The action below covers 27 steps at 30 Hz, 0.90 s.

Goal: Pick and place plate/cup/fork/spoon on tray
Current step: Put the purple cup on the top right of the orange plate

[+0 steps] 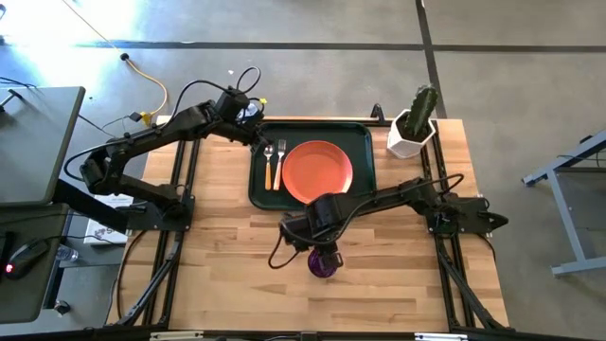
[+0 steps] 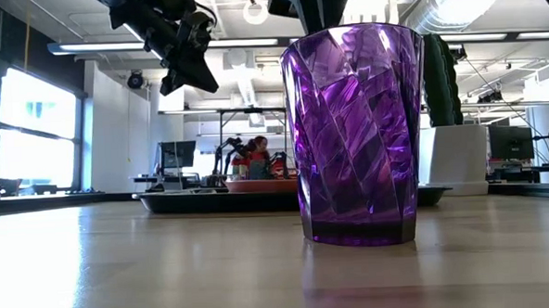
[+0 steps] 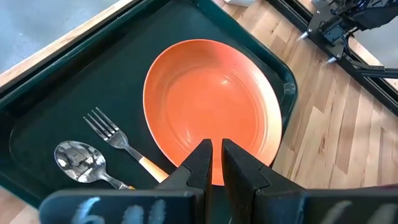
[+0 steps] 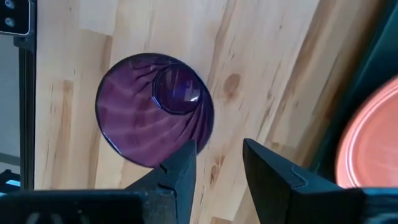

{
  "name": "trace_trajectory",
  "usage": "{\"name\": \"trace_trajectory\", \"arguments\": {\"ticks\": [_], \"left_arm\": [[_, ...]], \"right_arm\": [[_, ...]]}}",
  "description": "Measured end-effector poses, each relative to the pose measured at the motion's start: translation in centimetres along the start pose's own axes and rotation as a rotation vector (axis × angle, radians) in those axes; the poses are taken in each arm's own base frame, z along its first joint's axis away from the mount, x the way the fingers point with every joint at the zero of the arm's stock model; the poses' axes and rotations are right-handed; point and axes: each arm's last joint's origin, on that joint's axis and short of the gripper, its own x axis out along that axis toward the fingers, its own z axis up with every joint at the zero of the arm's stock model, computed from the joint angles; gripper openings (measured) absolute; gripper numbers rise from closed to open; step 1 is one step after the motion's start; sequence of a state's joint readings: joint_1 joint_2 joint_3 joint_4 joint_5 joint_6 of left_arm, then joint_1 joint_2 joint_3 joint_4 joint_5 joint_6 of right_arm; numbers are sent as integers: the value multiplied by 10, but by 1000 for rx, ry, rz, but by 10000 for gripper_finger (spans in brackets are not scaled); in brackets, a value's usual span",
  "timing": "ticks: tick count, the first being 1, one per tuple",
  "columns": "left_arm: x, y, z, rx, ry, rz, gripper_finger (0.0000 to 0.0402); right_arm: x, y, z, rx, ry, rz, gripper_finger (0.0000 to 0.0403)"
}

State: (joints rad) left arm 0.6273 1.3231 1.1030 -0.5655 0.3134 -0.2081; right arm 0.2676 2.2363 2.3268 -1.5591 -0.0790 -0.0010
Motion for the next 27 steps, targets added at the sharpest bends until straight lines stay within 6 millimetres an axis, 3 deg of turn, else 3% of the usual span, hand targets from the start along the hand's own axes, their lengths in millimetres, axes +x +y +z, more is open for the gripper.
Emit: {"name": "trace_trajectory", "arguments": {"ticks": [12, 23, 27], "left_arm": [[0, 0, 0, -1, 3, 8, 26], [1, -3, -3, 1, 25, 6, 26], [1, -3, -3, 2, 28, 5, 26]], "right_arm": [[21, 2, 11, -8, -2, 1, 123], [59, 1, 20, -14, 90, 5, 123], [64, 0, 20, -7, 115, -4, 120]]}}
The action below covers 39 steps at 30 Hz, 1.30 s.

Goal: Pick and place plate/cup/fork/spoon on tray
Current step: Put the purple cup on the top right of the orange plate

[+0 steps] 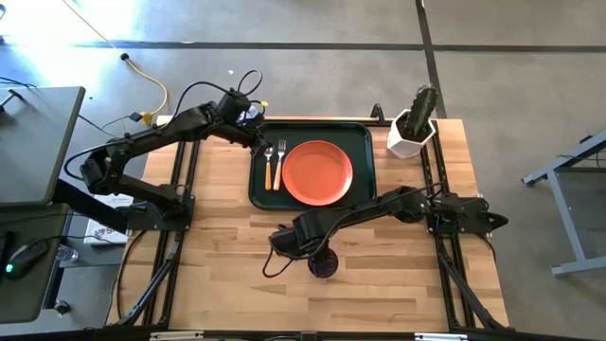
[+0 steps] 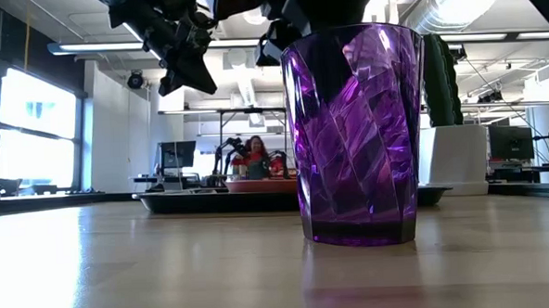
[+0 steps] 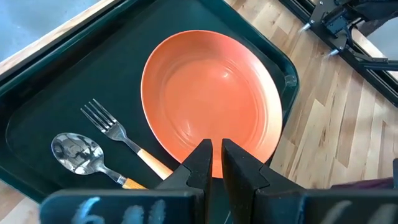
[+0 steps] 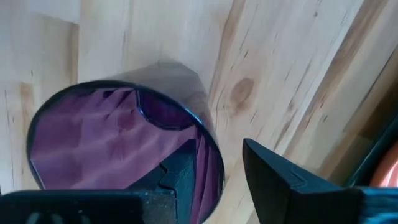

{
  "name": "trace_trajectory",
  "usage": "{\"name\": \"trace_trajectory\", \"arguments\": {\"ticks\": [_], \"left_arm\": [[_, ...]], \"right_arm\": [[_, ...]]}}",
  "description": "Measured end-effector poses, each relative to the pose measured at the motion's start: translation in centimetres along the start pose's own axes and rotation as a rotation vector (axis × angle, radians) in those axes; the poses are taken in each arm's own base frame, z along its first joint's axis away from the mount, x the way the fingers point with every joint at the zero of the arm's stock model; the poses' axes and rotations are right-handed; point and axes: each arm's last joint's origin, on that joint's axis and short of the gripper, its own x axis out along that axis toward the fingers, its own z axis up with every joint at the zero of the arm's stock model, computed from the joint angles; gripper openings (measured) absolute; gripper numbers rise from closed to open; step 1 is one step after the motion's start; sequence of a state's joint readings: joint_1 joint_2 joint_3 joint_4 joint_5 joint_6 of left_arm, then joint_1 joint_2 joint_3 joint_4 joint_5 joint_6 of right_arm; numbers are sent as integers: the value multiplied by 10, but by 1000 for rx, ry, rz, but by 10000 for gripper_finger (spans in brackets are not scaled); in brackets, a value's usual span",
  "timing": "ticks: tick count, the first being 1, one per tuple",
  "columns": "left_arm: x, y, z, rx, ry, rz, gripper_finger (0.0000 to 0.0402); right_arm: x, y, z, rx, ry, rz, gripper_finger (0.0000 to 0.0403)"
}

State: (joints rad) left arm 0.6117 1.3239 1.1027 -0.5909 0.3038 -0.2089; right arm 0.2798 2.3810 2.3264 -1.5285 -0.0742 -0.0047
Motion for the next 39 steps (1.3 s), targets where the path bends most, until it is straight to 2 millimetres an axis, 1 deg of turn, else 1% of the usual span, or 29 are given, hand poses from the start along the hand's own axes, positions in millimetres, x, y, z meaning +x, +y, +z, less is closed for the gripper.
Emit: {"name": "trace_trajectory", "arguments": {"ticks": [3, 9, 10, 16, 19, 23, 29, 35, 39], "left_arm": [[0, 1, -2, -6, 20, 5, 26], [0, 1, -5, -15, 49, 12, 26], [0, 1, -5, -16, 49, 12, 26], [0, 1, -5, -15, 49, 12, 26], [0, 1, -5, -15, 49, 12, 26], [0, 1, -5, -20, 49, 12, 26], [0, 1, -5, -25, 48, 14, 26], [0, 1, -5, -14, 48, 15, 26], [0, 1, -5, -14, 48, 15, 26]], "right_arm": [[1, 0, 0, 6, 7, -6, 97], [1, -2, 0, 30, 10, -5, 17], [1, -2, 0, 31, 12, -4, 9], [1, -8, -4, 43, 44, 9, 4], [-4, -13, -5, 38, 36, 9, 3], [-20, -24, -11, 55, -4, 9, 2], [-52, -50, -26, 123, -80, -2, 1], [-85, -80, -47, 226, -157, -63, 1], [-108, -102, -65, 308, -208, -128, 1]]}}
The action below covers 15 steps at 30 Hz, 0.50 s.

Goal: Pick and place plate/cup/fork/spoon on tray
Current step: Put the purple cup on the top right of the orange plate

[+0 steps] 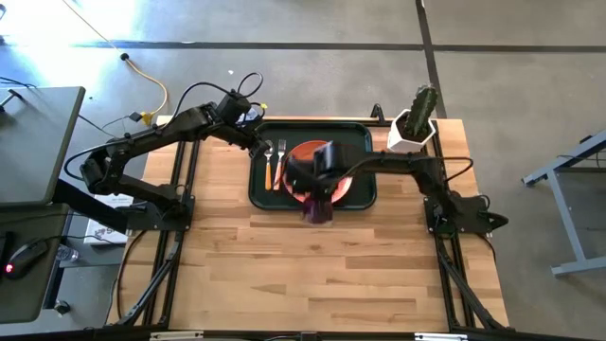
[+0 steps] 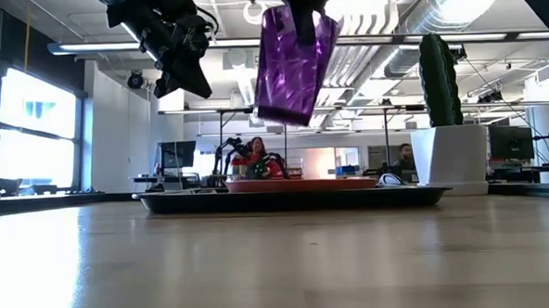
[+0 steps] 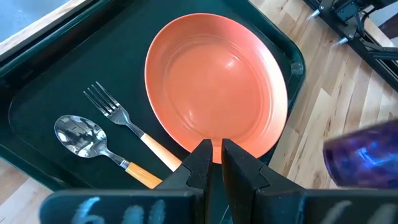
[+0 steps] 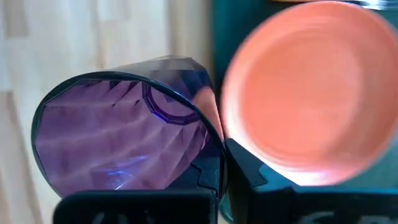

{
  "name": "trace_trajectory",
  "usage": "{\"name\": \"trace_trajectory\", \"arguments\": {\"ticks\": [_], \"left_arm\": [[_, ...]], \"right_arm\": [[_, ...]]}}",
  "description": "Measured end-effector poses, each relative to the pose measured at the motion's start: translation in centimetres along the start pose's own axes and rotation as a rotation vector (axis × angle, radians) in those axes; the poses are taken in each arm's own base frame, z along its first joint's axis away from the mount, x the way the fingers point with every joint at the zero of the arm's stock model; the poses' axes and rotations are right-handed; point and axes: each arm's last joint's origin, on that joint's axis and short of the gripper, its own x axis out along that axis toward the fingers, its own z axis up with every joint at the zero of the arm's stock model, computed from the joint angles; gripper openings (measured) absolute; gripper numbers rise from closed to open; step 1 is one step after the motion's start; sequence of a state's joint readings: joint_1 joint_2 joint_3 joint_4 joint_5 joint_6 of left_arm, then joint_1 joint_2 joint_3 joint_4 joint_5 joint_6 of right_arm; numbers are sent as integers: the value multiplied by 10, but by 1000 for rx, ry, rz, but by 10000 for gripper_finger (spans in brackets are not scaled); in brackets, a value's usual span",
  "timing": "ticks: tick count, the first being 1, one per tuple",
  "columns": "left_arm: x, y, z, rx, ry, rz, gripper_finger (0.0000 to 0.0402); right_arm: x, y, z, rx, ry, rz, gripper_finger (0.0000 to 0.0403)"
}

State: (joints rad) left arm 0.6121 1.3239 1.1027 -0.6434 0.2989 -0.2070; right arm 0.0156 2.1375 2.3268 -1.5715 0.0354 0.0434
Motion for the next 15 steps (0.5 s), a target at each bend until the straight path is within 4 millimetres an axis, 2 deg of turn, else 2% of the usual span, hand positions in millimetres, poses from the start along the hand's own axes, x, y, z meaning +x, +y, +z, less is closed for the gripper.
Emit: {"name": "trace_trajectory", "arguments": {"ticks": [5, 15], "left_arm": [[0, 0, 0, 1, 0, 0, 26], [0, 0, 0, 34, 0, 0, 26]], "right_arm": [[-29, -37, -12, 123, -72, -103, 0], [-83, -103, -50, 369, -187, -355, 0]]}}
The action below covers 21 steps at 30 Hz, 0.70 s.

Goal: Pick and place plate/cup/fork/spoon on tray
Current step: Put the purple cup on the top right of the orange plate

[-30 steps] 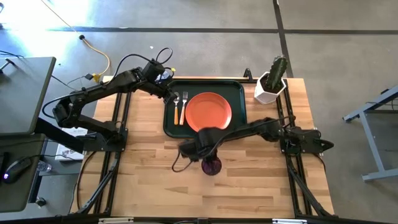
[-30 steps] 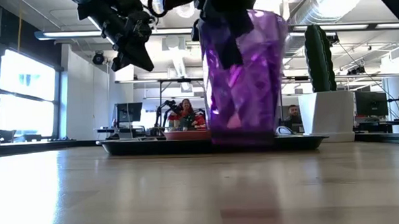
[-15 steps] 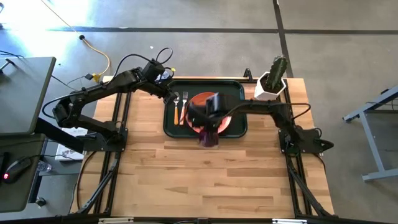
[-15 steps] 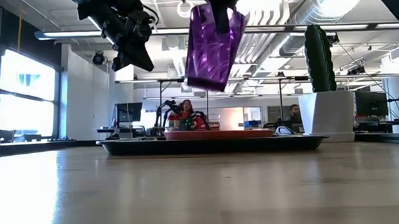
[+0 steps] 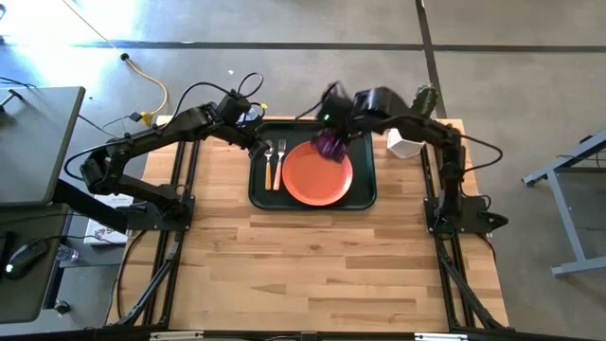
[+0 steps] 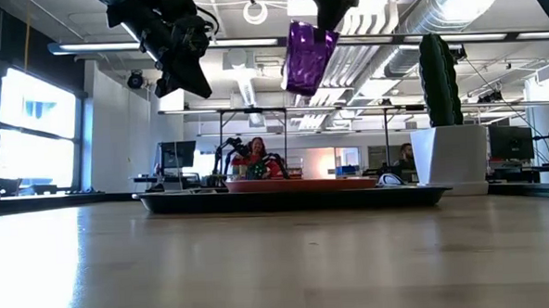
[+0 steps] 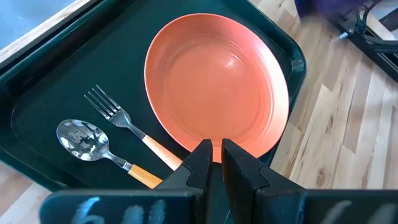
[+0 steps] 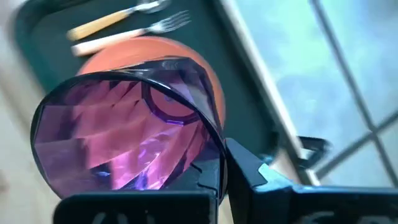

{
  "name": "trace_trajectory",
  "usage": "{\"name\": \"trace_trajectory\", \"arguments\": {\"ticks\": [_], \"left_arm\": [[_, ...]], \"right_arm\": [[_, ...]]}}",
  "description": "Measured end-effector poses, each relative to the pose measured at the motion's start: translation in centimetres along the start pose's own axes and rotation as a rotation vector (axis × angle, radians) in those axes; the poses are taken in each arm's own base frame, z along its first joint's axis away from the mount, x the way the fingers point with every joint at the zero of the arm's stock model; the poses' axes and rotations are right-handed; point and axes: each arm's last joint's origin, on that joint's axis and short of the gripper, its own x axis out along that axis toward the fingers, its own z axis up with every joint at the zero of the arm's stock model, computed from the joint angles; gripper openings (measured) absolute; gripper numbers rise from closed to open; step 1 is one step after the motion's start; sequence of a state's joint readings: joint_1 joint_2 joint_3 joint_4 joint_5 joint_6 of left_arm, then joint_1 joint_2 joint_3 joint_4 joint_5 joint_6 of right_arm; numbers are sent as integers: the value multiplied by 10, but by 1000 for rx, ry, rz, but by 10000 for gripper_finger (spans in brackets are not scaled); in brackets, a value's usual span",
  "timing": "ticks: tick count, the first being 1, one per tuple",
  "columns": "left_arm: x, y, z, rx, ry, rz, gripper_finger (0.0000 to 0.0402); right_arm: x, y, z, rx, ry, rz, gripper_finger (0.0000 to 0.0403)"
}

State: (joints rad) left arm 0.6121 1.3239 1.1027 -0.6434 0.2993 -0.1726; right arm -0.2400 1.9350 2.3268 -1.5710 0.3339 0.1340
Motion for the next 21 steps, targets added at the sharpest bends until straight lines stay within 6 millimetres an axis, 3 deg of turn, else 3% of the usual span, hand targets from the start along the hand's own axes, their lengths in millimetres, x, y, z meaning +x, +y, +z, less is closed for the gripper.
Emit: {"name": "trace_trajectory", "arguments": {"ticks": [9, 21], "left_arm": [[0, 0, 0, 2, -1, 0, 26], [0, 0, 0, 1, -1, 0, 26]], "right_arm": [[-1, -69, -4, 108, -14, -127, 0], [20, -164, -17, 236, -5, -49, 0]]}}
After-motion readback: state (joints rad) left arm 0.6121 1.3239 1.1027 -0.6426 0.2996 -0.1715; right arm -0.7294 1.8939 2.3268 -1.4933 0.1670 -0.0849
